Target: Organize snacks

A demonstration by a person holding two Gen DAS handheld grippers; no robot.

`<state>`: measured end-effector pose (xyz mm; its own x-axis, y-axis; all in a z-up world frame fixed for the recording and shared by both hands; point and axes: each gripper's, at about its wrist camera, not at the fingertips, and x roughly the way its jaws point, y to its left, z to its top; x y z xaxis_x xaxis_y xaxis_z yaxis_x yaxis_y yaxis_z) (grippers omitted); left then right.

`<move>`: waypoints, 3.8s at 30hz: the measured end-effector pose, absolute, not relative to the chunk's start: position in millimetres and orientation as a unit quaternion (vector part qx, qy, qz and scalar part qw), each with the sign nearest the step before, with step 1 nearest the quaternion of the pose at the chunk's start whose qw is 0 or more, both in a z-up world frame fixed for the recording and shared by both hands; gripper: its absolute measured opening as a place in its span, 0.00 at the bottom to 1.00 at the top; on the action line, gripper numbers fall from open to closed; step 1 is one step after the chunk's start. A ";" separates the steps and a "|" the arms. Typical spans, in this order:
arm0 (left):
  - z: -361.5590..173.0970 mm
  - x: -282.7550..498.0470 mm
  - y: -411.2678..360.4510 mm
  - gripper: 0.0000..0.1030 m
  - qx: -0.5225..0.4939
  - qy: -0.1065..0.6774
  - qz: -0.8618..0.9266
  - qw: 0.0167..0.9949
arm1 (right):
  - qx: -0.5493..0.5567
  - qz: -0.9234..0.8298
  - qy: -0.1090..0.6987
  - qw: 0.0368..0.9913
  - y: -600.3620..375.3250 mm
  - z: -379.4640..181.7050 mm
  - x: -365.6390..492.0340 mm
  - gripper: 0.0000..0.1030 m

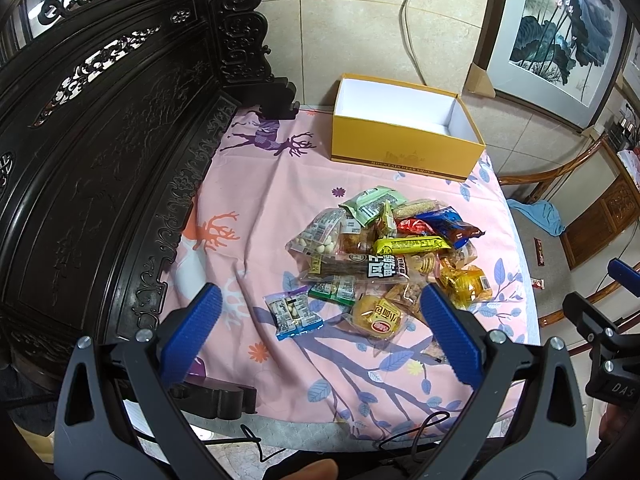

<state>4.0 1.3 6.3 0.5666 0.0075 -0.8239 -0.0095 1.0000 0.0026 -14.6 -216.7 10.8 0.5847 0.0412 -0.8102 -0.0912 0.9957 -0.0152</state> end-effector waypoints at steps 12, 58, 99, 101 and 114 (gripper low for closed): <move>4.6 5.1 0.6 0.98 0.000 0.467 0.003 0.884 | -0.027 0.038 0.455 0.889 -217.4 8.5 -15.4 0.99; -115.1 34.6 9.7 0.98 -0.012 0.511 -0.036 0.859 | 0.049 0.068 0.586 0.806 -245.3 -201.1 40.4 0.87; -249.2 73.3 -53.8 0.90 0.026 0.616 -0.135 0.776 | -0.010 0.022 0.586 0.810 -253.6 -233.9 26.7 0.28; -252.4 74.3 -47.6 0.86 0.002 0.619 -0.140 0.773 | -0.013 0.022 0.586 0.810 -253.0 -234.4 25.9 0.28; -221.8 64.9 -23.5 0.59 -0.015 0.594 -0.177 0.785 | -0.020 0.028 0.571 0.820 -254.8 -218.2 19.2 0.28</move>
<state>64.9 -23.5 -221.8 0.2323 -0.2947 -0.9269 0.2595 0.9372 -0.2330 19.2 -254.8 -218.2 0.3461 0.0225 -0.9379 -0.0692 0.9976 -0.0016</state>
